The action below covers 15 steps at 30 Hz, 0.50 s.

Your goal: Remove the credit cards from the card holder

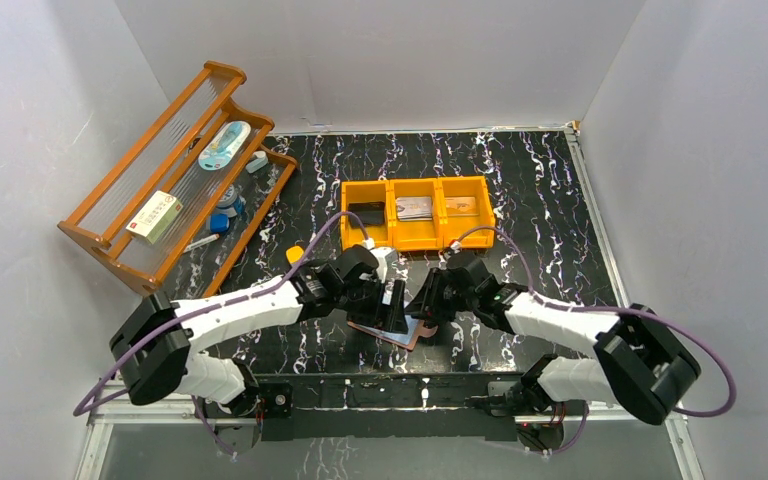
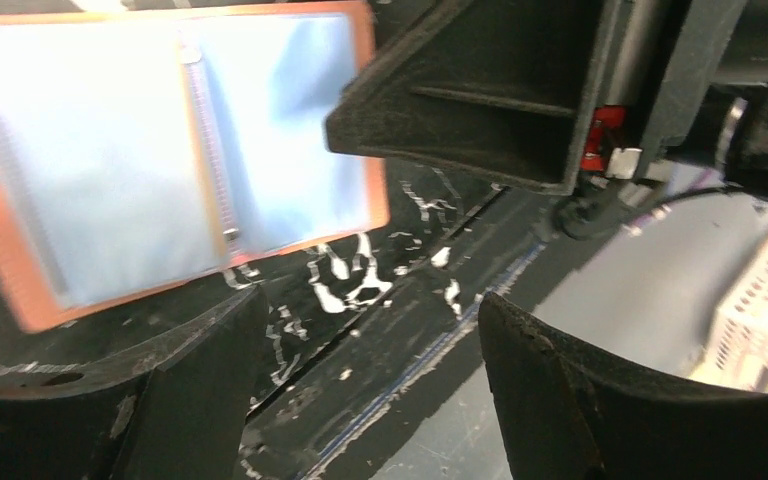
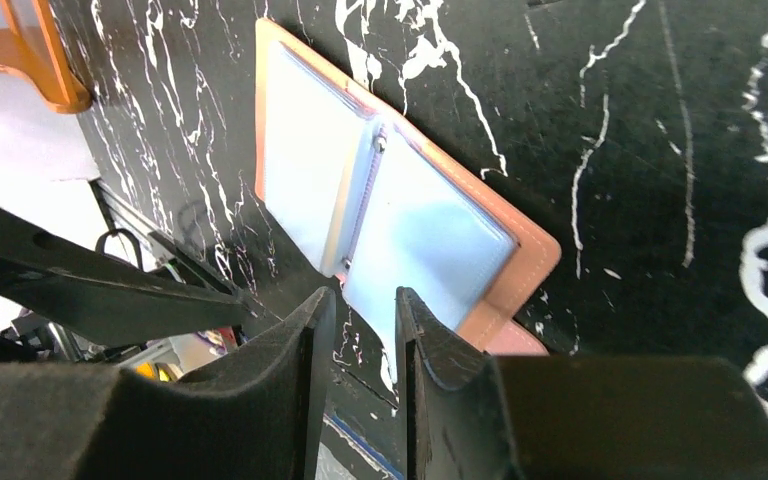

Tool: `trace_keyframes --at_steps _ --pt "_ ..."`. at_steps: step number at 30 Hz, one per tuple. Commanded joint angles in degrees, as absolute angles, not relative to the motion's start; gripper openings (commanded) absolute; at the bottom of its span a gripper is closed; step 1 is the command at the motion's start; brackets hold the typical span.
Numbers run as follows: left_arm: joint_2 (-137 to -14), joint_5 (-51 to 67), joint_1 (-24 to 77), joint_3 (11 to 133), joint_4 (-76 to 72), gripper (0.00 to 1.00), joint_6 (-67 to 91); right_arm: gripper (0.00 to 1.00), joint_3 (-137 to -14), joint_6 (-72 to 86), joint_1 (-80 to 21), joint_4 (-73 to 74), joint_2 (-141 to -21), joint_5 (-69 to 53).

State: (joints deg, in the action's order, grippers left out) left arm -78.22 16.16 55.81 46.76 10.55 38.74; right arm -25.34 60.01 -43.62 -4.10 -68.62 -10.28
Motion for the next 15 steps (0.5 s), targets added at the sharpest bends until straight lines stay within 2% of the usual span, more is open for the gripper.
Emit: trace_keyframes --at_steps 1,4,15 --pt "-73.9 1.87 55.93 49.26 21.71 0.79 38.3 0.36 -28.15 58.22 -43.55 -7.52 -73.71 -15.33" --pt "-74.72 -2.92 54.75 50.67 25.44 0.83 38.02 0.36 -26.09 59.19 -43.55 -8.01 -75.3 -14.7" --pt "-86.6 0.99 52.87 54.32 22.74 0.83 34.2 0.38 -23.47 58.42 -43.59 -6.94 -78.03 -12.63"
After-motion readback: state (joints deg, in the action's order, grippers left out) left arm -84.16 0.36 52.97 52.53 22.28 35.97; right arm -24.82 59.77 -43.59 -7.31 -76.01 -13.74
